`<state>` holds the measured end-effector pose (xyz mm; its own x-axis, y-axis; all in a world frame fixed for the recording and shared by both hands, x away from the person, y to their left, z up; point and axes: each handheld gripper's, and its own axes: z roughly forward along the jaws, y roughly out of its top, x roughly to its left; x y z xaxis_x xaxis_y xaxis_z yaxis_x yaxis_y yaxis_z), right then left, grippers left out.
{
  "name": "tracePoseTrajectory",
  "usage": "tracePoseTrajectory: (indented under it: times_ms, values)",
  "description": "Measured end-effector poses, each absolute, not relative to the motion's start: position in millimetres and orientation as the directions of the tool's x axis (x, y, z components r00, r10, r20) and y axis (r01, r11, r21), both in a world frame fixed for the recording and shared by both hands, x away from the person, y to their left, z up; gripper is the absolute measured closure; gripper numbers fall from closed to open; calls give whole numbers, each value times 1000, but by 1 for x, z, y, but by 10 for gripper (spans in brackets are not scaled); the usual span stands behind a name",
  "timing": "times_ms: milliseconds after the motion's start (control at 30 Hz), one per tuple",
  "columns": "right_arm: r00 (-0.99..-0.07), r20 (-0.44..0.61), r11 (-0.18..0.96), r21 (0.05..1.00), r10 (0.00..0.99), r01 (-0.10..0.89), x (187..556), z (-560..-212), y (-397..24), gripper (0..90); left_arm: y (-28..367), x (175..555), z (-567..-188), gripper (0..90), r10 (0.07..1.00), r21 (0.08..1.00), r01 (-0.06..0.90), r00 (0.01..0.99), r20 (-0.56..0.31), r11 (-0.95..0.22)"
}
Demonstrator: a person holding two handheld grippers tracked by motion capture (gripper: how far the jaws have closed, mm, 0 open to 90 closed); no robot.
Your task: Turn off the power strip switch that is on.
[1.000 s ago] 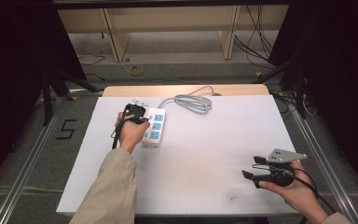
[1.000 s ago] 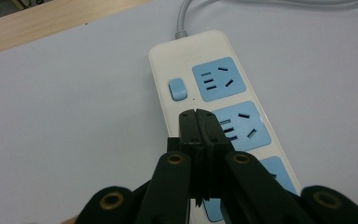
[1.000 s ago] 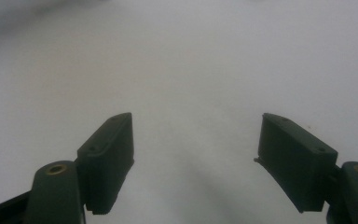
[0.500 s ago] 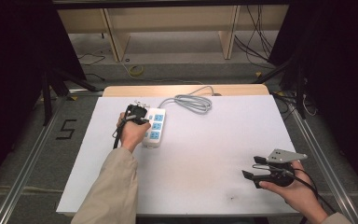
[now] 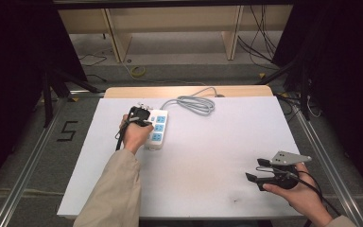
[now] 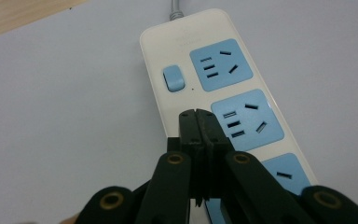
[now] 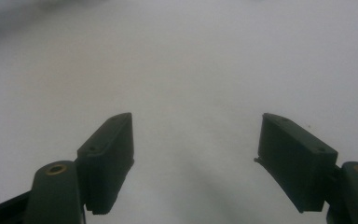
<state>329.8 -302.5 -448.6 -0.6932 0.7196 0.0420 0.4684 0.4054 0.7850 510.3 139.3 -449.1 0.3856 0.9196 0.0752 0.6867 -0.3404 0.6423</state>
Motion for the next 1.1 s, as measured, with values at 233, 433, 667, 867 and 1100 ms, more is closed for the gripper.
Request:
tracePoseTrajectory:
  times_ms: [233,433,667,867,1100]
  values:
    - [-694,42,406,785,719,468,330,-449,-303,272,140,513,-452,899,922,636,695,381,70,-336]
    - [-696,41,408,785,717,467,330,-449,-303,272,138,514,-453,899,919,637,692,387,69,-339]
    - [-697,42,410,783,716,468,330,-449,-303,271,138,515,-454,899,920,635,695,385,67,-337]
    - [-698,42,411,782,715,468,329,-449,-303,271,136,516,-453,899,919,629,697,387,72,-343]
    - [-698,42,411,782,715,468,329,-449,-303,270,133,517,-452,899,925,612,714,372,81,-341]
